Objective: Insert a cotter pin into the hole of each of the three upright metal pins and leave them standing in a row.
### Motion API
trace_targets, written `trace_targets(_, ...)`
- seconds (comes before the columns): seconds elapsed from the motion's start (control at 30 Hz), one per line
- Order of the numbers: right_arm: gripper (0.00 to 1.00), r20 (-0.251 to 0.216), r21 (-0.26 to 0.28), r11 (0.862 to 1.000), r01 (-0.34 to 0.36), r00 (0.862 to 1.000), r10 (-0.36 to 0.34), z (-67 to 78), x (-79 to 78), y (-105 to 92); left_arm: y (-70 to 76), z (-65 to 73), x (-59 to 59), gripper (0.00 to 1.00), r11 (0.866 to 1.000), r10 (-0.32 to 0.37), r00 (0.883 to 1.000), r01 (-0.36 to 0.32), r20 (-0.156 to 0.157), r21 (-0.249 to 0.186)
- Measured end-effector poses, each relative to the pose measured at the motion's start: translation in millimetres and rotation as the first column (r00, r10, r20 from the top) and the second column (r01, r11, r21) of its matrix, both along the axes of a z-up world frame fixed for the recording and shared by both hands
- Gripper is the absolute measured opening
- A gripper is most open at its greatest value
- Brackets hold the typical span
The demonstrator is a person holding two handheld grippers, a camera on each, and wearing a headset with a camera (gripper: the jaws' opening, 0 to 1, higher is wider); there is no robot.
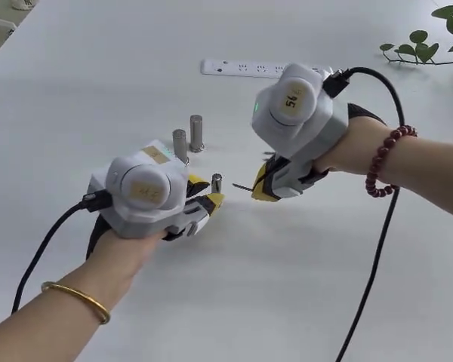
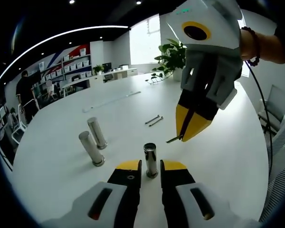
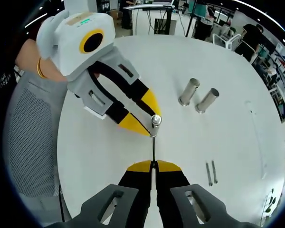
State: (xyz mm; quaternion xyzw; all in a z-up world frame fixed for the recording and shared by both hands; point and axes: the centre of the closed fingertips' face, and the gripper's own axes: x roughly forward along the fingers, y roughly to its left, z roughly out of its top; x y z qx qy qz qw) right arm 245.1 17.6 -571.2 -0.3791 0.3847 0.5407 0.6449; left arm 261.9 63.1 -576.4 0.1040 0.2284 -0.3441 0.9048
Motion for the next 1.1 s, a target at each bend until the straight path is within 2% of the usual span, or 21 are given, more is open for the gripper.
trace_targets(0.1,0.00,0.004,-0.002,1.000,-0.005,1.000,0.005,0.4,2.9,2.9,-2.4,-1.9,0.7,0.13,1.000,-0.004,1.000,0.004,-0.005,-0.001)
trace_targets(0.3,0.00,0.007,-0.009,1.000,-0.013,1.000,0.013,0.2,6.6,7.1,-3.8,-2.5,5.7,0.08,0.999,0.014,1.000,-0.015,-0.016,-0.030)
trace_targets(0.77,0.00,0.006,-0.021,0.999,-0.038,0.999,0.038,-2.5,6.9,12.1,-5.4,-3.2,6.1,0.07,0.999,0.004,1.000,-0.005,-0.018,-0.050)
trace_targets(1.1,0.00,0.037,-0.044,0.996,-0.082,0.996,0.084,-2.0,11.7,14.6,-5.4,-2.3,4.7,0.07,0.998,-0.002,1.000,0.001,-0.019,-0.068)
